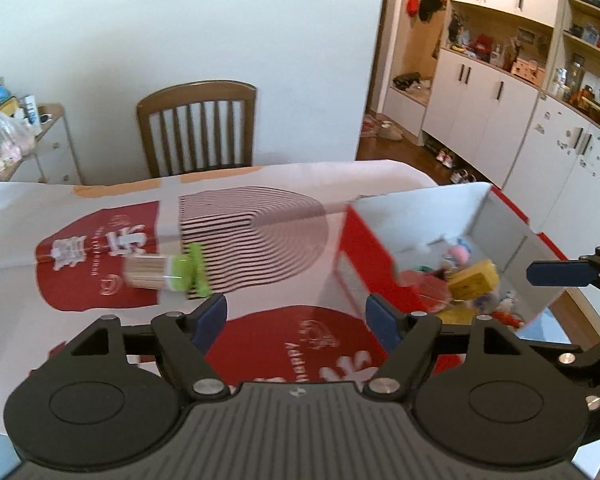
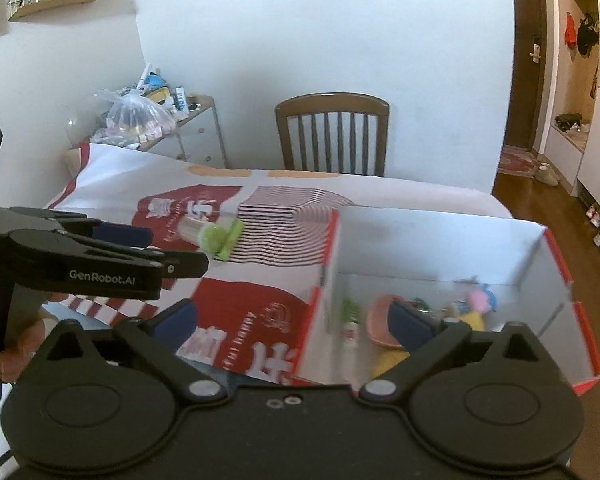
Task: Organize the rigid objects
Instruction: 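Withdraw both tools toward the toothpick jar and green stick, then grasp the green-lidded toothpick jar with the left gripper while the right grasps the green stick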
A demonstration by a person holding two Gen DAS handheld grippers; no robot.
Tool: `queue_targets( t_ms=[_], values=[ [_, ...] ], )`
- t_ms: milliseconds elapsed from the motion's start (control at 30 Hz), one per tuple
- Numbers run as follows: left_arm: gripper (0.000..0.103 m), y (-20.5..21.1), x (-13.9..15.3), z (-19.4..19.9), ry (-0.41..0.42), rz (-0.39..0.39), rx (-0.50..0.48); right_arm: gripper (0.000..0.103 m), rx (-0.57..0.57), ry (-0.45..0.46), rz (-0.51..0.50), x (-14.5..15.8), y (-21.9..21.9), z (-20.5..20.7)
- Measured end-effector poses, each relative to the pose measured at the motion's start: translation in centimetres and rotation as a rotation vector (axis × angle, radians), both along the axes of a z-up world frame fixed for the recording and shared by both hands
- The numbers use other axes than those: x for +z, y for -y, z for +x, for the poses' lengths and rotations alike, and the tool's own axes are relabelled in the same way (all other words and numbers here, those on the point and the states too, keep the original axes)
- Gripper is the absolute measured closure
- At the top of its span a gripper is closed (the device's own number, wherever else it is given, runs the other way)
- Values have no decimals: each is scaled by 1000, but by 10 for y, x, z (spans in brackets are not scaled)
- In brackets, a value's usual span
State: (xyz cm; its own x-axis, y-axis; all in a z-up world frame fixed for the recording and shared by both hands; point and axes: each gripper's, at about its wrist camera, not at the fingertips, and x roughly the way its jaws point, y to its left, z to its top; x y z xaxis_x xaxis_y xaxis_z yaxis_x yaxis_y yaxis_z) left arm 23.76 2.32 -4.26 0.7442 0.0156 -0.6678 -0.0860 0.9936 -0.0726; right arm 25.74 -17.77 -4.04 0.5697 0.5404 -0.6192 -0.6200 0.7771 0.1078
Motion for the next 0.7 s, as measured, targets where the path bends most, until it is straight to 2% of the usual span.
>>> queue_targets(
  t_ms=[100,300,567,700],
  values=[
    [20,-19,-3,-4,21,29,42,0,-3,-2,-2,-1,-18,1],
    [19,-53,-15,-1,25,72,103,0,-16,-18,-12,-5,-50,12],
    [19,-92,-42,22,9,82,144,0,-13,-38,-42,-10,-93,37],
    [19,-104,-52,33,8,67,152,0,-24,-80,-60,-18,-111,55]
  ],
)
